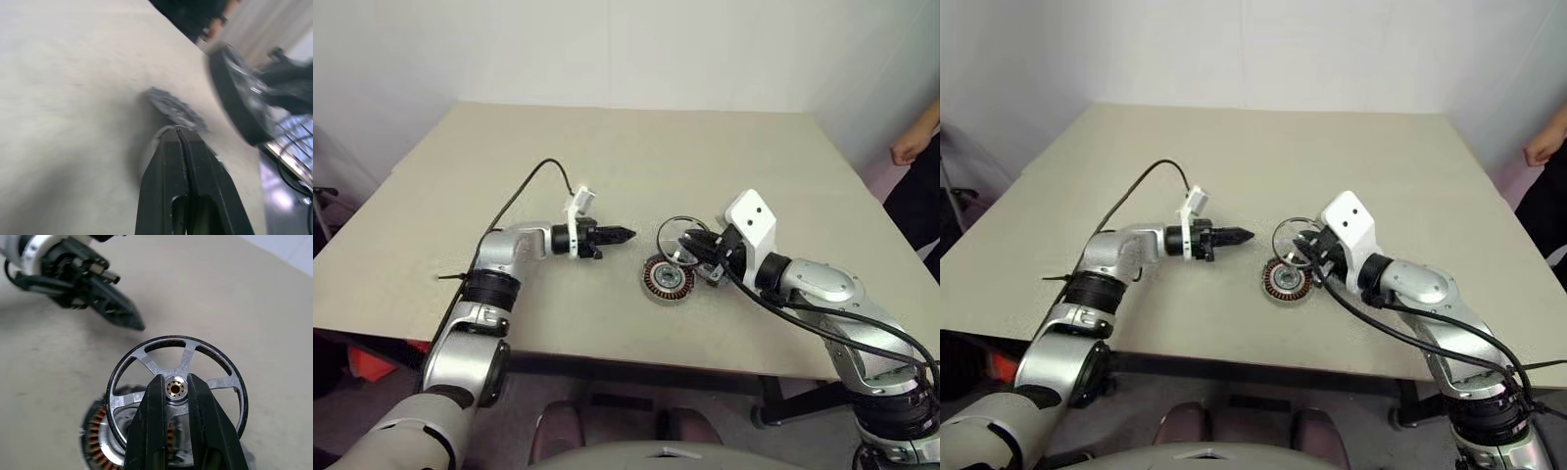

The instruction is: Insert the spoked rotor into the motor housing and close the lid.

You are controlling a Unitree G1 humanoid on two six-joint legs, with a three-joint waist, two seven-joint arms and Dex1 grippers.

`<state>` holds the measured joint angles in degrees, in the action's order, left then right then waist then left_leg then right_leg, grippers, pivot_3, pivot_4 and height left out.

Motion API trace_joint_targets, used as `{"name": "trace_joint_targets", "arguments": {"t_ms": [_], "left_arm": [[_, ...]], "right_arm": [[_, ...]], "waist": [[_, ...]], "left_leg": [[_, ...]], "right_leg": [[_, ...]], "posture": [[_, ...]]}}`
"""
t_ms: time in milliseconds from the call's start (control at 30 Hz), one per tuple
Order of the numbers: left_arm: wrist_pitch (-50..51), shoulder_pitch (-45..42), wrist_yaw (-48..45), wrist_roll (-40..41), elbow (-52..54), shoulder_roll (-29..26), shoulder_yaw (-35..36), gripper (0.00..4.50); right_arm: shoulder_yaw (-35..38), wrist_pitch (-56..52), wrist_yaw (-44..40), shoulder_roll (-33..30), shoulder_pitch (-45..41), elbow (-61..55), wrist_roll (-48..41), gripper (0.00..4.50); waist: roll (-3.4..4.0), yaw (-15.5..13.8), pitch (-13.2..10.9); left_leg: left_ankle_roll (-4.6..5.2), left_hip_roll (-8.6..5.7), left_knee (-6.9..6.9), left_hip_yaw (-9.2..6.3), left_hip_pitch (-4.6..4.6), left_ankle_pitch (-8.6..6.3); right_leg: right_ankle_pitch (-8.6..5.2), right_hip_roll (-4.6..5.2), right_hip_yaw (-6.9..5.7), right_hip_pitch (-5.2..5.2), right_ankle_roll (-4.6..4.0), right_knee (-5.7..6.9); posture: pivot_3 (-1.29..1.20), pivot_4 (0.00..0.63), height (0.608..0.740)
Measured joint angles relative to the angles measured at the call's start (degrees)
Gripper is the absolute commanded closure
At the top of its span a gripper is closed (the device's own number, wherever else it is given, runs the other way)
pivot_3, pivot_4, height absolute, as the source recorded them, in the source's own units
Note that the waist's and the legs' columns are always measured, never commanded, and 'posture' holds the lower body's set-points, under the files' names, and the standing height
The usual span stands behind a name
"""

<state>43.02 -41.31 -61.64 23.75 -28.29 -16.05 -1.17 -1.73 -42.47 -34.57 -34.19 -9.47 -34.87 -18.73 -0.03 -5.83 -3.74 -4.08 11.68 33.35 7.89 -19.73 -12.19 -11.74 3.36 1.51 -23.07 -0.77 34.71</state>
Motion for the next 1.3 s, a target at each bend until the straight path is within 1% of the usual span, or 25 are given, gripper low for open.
{"name": "trace_joint_targets", "arguments": {"t_ms": [200, 567, 1300], "left_arm": [[0.0, 2.9, 2.3, 0.1, 0.4, -0.7, 1.4, 4.48], [0.8, 4.4, 3.8, 0.4, 3.6, -0.3, 1.2, 4.48], [1.2, 4.4, 4.1, 0.4, 3.8, -0.7, 0.9, 4.48]], "right_arm": [[-2.7, -3.3, 0.8, 0.9, 1.6, -0.8, -1.6, 4.25], [-5.6, -2.9, 2.1, 2.3, 2.2, 2.2, -1.0, 4.25], [-6.5, 0.1, 2.2, 2.9, 2.4, 6.9, 1.7, 4.25]], "waist": [[0.0, -0.1, 0.0], [0.0, -0.1, 0.0], [0.0, 0.0, 0.0]], "left_leg": [[-0.02, -0.01, 0.0, 0.0, -0.03, 0.01], [-0.06, 0.0, -0.02, 0.0, -0.03, 0.03], [-0.06, 0.0, -0.01, 0.0, -0.04, 0.03]], "right_leg": [[0.0, 0.02, 0.01, 0.0, 0.0, -0.02], [0.0, 0.01, 0.0, -0.02, 0.01, -0.01], [0.0, 0.01, 0.0, -0.03, 0.01, -0.01]], "posture": [[0.0, 0.0, 0.74], [0.0, 0.0, 0.74], [0.0, 0.0, 0.74]]}}
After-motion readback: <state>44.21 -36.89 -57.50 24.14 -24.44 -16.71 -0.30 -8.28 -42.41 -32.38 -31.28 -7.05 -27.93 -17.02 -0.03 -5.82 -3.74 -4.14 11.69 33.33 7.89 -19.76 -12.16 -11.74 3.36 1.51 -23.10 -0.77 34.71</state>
